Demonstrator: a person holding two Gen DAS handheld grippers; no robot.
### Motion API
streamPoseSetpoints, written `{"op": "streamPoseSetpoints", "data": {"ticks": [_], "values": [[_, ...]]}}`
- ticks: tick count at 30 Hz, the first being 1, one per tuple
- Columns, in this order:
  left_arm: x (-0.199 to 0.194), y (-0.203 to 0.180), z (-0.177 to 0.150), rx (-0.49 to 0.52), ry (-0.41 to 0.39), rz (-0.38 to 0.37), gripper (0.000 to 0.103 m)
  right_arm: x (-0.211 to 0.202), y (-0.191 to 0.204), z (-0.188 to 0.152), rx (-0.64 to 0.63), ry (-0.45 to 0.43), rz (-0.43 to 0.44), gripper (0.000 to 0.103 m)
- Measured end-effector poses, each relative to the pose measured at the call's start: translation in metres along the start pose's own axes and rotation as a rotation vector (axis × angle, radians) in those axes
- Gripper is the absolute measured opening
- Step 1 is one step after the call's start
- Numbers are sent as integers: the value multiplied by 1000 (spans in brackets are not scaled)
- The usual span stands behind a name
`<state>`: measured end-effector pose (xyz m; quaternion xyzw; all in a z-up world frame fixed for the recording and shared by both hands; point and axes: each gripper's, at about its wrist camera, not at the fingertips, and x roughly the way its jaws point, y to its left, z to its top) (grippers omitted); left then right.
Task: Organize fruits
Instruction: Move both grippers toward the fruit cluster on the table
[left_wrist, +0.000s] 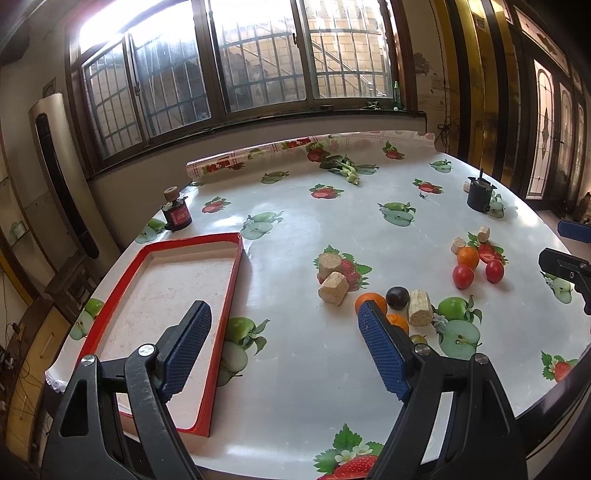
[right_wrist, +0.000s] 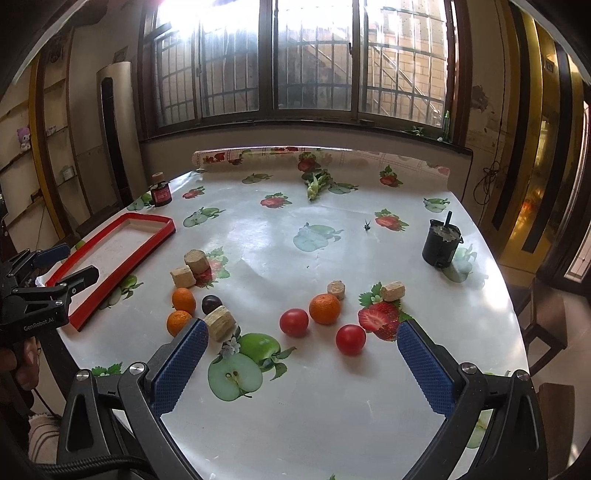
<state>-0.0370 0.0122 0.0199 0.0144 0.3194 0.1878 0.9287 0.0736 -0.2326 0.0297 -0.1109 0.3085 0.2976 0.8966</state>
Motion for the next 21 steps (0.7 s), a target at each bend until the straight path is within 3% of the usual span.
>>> {"op": "streamPoseSetpoints", "data": {"ticks": [21], "values": [[-2,-5,0,-4,0,-7,82,-5,-4,-2,1,-2,9,103]]}}
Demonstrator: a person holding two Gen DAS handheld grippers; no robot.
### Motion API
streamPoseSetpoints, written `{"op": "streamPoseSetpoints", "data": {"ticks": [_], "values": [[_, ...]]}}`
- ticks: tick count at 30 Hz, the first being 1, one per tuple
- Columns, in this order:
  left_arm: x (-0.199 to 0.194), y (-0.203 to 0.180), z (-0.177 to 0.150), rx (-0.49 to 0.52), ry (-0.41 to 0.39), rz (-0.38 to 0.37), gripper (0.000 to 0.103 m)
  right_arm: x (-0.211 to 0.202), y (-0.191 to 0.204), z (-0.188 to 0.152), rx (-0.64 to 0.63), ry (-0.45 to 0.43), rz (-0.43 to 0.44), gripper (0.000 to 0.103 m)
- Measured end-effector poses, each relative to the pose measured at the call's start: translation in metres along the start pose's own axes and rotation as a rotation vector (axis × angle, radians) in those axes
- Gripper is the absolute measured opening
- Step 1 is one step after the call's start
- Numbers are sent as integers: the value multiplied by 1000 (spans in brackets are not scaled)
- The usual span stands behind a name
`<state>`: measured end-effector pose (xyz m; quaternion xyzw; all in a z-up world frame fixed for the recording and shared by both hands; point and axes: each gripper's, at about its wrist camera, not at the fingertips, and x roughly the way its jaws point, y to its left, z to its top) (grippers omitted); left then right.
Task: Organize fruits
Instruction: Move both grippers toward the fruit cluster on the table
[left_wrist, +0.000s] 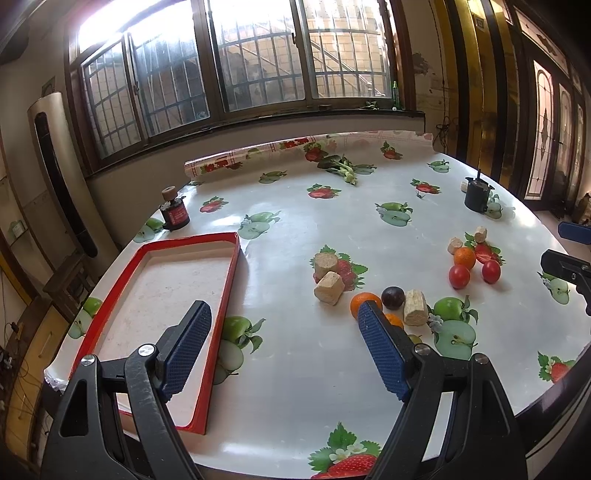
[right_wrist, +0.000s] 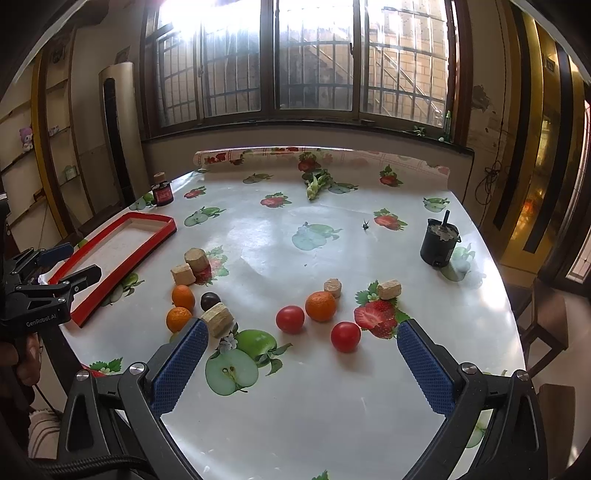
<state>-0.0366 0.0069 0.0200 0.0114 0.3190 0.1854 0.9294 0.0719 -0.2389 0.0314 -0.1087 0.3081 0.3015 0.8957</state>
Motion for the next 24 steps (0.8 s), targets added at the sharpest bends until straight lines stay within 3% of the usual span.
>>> {"op": "streamPoseSetpoints", "data": {"ticks": [12,24], "values": [[-10,-1,8,-15,-22,-41,82,-2,-7,-2,18,2,-5,103],[9,-30,-5,10,65,-137,82,11,-18,-8,43,32,1,103]]}}
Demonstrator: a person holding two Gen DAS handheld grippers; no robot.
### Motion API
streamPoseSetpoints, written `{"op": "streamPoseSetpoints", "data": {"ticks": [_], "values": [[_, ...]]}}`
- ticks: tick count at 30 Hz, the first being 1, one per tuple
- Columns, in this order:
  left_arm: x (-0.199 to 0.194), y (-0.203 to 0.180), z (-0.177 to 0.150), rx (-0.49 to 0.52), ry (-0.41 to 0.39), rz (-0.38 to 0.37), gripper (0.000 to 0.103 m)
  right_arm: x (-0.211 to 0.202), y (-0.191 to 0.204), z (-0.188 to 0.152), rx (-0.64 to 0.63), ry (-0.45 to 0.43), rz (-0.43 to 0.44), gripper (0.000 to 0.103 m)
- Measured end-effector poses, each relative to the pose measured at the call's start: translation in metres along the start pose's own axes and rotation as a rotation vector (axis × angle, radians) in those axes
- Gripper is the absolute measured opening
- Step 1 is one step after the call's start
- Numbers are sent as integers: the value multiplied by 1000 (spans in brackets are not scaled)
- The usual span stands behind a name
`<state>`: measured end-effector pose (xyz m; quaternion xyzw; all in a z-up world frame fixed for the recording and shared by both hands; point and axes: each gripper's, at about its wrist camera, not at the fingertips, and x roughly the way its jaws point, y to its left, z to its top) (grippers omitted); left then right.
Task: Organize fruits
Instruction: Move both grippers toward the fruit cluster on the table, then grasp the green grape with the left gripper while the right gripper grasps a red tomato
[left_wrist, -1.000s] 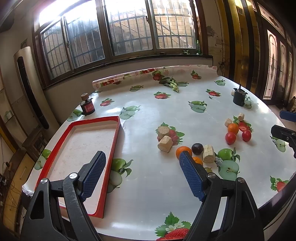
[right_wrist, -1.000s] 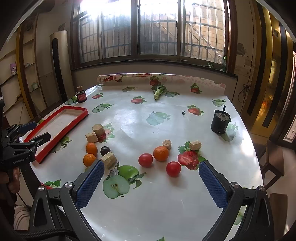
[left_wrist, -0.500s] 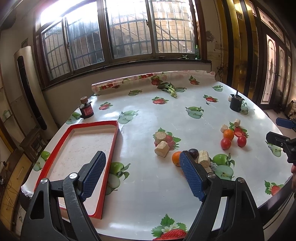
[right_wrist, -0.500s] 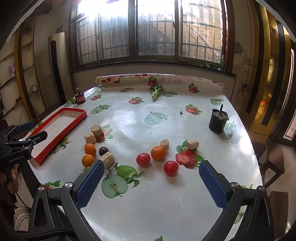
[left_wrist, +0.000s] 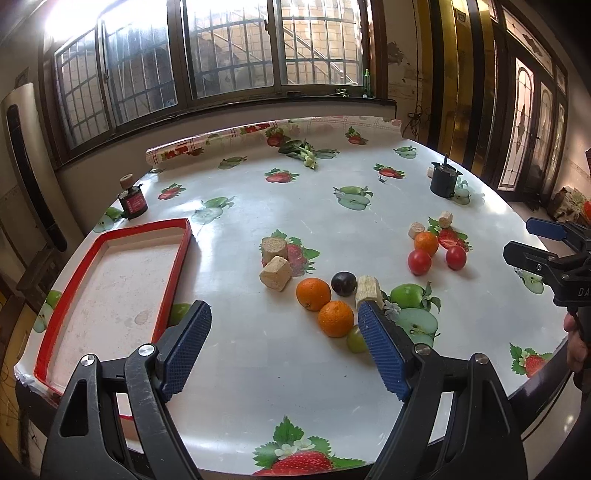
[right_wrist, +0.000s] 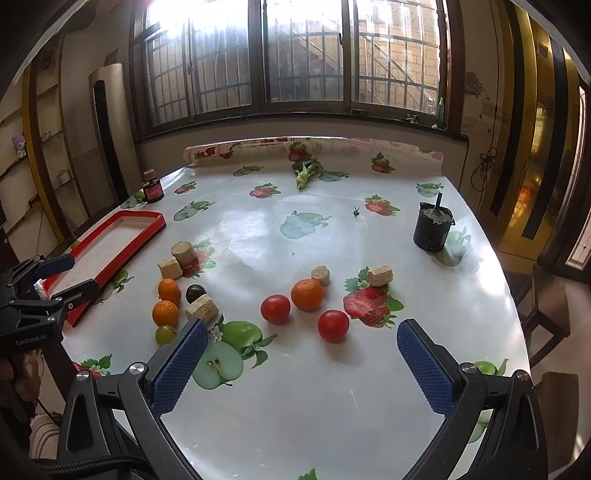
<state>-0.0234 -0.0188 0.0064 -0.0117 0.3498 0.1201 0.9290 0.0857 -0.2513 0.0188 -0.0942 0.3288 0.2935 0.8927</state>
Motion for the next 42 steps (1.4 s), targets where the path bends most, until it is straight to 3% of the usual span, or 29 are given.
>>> {"op": "streamPoseSetpoints", "data": {"ticks": [11,13,15,16,20,23,26,28,29,30,42], "values": [[41,-25,-15,-50,158,-167,82,38,-15,-10,46,76,28,102],[51,-28,-17,-58,184,-182,82,52,-19,-12,62,117,32,98],[60,-30,-18,-66,215,-189,81,64,-24,-14,80,149,50,84],[64,-30,-18,-68,227,-201,79,70,-26,-15,86,165,57,81],[83,-34,-21,-76,298,-248,48,92,-33,-18,108,214,58,75],[85,-34,-19,-68,286,-247,45,107,-36,-16,121,247,55,69],[86,-32,-18,-62,281,-262,32,116,-36,-14,114,256,51,62],[86,-30,-18,-72,286,-302,24,120,-35,-11,96,256,34,50],[86,-29,-18,-71,287,-308,23,121,-34,-10,89,258,25,38],[85,-29,-18,-63,285,-310,23,121,-34,-10,89,258,19,32],[56,-13,-16,-66,239,-361,23,78,-9,-9,97,222,100,32]]}}
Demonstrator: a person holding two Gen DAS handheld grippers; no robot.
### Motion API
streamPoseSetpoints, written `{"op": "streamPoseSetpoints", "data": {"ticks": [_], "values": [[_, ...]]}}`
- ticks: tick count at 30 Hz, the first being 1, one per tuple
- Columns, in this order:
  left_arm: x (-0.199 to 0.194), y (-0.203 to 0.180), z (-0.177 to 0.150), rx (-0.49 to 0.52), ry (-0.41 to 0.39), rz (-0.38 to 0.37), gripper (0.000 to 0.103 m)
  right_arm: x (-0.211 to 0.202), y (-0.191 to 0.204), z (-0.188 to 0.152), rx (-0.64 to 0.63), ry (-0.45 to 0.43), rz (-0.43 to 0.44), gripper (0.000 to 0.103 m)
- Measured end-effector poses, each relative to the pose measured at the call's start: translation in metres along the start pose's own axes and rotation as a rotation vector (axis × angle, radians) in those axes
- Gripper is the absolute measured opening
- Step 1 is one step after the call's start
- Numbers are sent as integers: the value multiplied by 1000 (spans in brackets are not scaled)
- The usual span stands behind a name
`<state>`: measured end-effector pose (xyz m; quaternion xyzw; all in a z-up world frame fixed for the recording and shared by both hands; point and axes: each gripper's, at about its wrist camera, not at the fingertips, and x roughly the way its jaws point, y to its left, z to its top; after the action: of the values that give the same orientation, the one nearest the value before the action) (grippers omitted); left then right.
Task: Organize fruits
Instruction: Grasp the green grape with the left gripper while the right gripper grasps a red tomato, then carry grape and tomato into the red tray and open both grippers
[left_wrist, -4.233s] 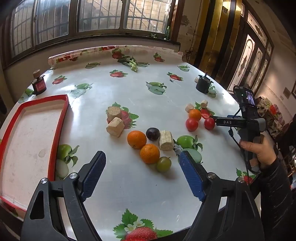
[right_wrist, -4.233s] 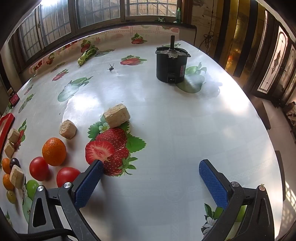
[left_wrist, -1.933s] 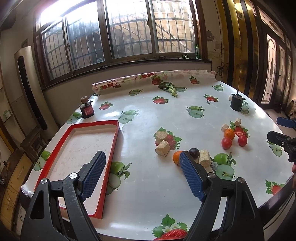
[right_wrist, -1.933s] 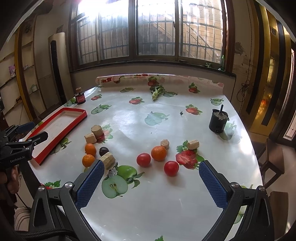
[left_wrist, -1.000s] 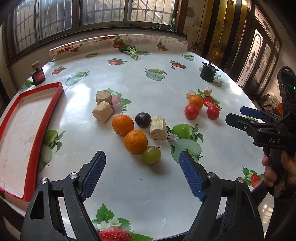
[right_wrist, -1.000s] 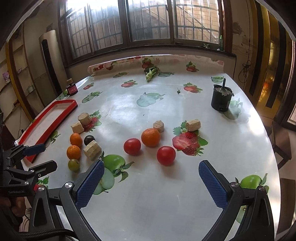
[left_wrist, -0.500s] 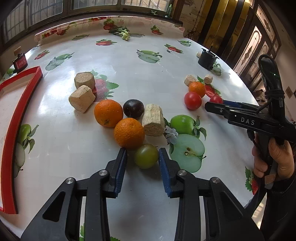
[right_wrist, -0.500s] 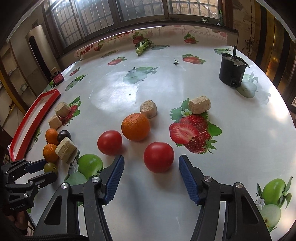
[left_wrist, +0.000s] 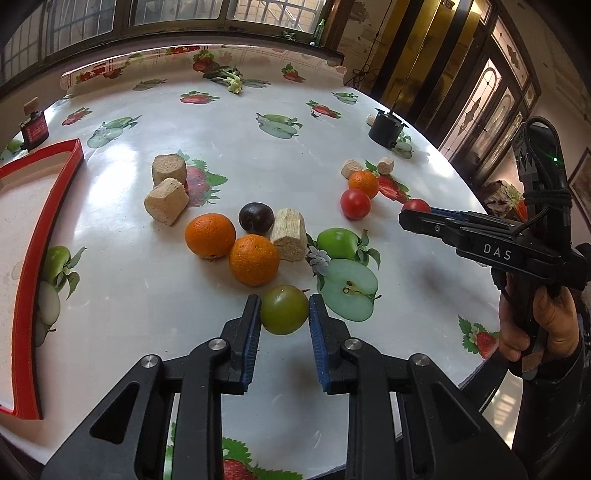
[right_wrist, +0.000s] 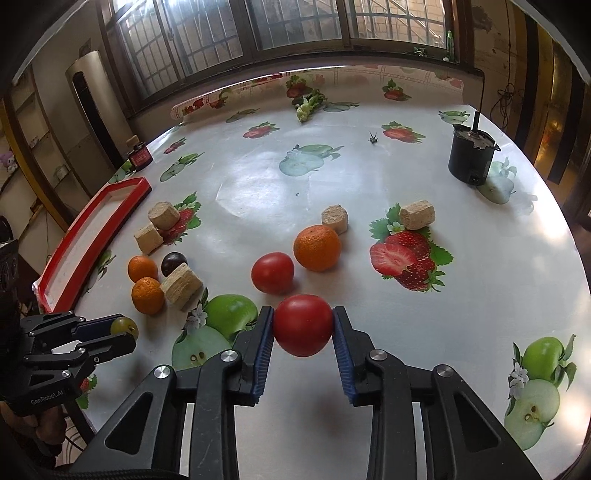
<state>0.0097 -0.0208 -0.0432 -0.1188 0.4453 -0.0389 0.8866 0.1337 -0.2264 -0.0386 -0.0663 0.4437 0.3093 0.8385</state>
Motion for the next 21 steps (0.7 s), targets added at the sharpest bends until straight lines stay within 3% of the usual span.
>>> {"op": "streamPoseSetpoints", "data": {"ticks": [21], "values": [[-63,83,-9,-160,-118,104,23,0,113,26,-164,-26,164,32]]}}
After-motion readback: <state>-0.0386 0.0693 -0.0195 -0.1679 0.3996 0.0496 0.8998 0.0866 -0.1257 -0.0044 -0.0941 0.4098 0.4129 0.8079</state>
